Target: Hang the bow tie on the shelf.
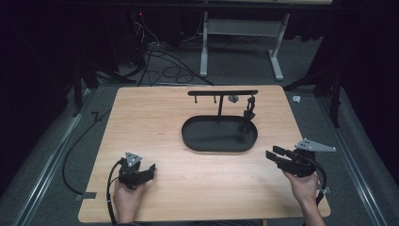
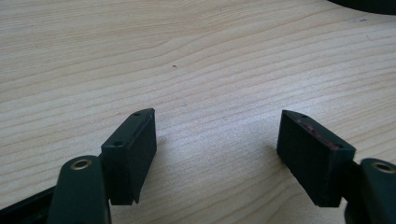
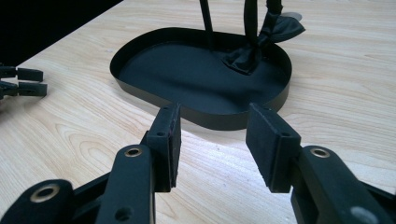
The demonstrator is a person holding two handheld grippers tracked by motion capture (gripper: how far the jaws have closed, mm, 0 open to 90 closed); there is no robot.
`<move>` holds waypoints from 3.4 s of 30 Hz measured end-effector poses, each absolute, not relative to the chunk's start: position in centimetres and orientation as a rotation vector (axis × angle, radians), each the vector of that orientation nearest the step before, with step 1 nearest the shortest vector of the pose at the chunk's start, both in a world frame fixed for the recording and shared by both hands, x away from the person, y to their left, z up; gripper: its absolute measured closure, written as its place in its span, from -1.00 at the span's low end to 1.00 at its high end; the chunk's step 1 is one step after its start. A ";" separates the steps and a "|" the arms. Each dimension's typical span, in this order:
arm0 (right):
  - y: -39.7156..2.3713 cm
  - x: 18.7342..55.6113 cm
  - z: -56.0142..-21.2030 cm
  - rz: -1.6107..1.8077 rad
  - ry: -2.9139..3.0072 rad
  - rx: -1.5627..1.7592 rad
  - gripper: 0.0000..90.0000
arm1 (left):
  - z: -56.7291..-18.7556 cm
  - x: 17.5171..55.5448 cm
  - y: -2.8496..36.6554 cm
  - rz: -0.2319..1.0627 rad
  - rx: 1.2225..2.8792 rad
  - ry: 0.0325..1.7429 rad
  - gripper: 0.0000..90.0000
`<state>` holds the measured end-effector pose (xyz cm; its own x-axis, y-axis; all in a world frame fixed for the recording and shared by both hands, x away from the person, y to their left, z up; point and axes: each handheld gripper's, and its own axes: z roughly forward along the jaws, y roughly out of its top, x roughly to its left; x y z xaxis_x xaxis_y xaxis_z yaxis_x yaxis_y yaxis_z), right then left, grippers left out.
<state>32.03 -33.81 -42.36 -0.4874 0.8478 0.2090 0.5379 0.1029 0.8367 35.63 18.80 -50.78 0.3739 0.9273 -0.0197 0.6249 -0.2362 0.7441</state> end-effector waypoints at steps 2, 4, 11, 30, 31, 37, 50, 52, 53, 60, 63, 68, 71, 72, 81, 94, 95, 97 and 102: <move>-33.8 32.0 -42.5 1.339 2.061 1.361 0.27 | -50.8 35.6 18.8 0.573 1.962 1.337 -0.36; -33.6 32.1 -42.6 1.343 2.062 1.361 0.26 | -50.8 35.6 18.8 0.573 1.961 1.337 -0.36; -33.2 32.2 -43.0 1.341 2.073 1.365 0.26 | -50.8 35.6 18.8 0.573 1.961 1.337 -0.36; -32.1 32.6 -44.4 1.296 2.113 1.376 0.26 | -50.8 35.6 18.8 0.573 1.961 1.337 -0.36; -31.9 32.7 -44.6 1.294 2.119 1.372 0.26 | -50.8 35.6 18.8 0.573 1.961 1.337 -0.36; -31.3 33.0 -45.1 1.283 2.143 1.361 0.26 | -50.8 35.6 18.8 0.573 1.961 1.337 -0.36; -30.5 33.4 -46.1 1.261 2.161 1.371 0.26 | -50.8 35.6 18.8 0.574 1.962 1.337 -0.36; -30.4 33.4 -46.1 1.257 2.161 1.367 0.26 | -50.8 35.6 18.8 0.573 1.961 1.337 -0.36; -30.4 33.5 -46.2 1.255 2.162 1.364 0.26 | -50.8 35.6 18.8 0.573 1.961 1.337 -0.36; -30.0 33.7 -46.9 1.235 2.170 1.380 0.26 | -50.8 35.6 18.8 0.574 1.962 1.337 -0.36; -29.9 33.8 -47.1 1.221 2.172 1.381 0.26 | -50.8 35.6 18.8 0.574 1.962 1.336 -0.36; -29.7 34.1 -47.6 1.199 2.169 1.388 0.26 | -50.8 35.6 18.8 0.574 1.964 1.336 -0.36; -29.5 34.3 -48.1 1.183 2.175 1.396 0.26 | -50.8 35.6 18.8 0.574 1.964 1.336 -0.36; -29.4 34.3 -48.2 1.180 2.178 1.394 0.26 | -50.8 35.6 18.8 0.574 1.964 1.336 -0.36; -28.9 34.8 -49.1 1.133 2.183 1.416 0.26 | -50.8 35.6 18.8 0.575 1.963 1.336 -0.36; -28.8 35.2 -50.0 1.083 2.174 1.440 0.25 | -50.8 35.6 18.8 0.573 1.962 1.337 -0.36; -28.8 35.2 -50.1 1.080 2.169 1.433 0.24 | -50.8 35.6 18.8 0.572 1.961 1.337 -0.36; -28.8 35.2 -50.1 1.077 2.164 1.436 0.24 | -50.8 35.6 18.8 0.573 1.961 1.337 -0.36; -28.7 35.2 -50.2 1.056 2.159 1.420 0.22 | -50.8 35.6 18.8 0.572 1.962 1.337 -0.36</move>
<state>35.20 -28.72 -50.16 -0.4377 0.8925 0.1085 0.6335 0.2205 0.7416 35.62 18.81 -50.78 0.3741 0.9272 -0.0203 0.6252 -0.2360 0.7440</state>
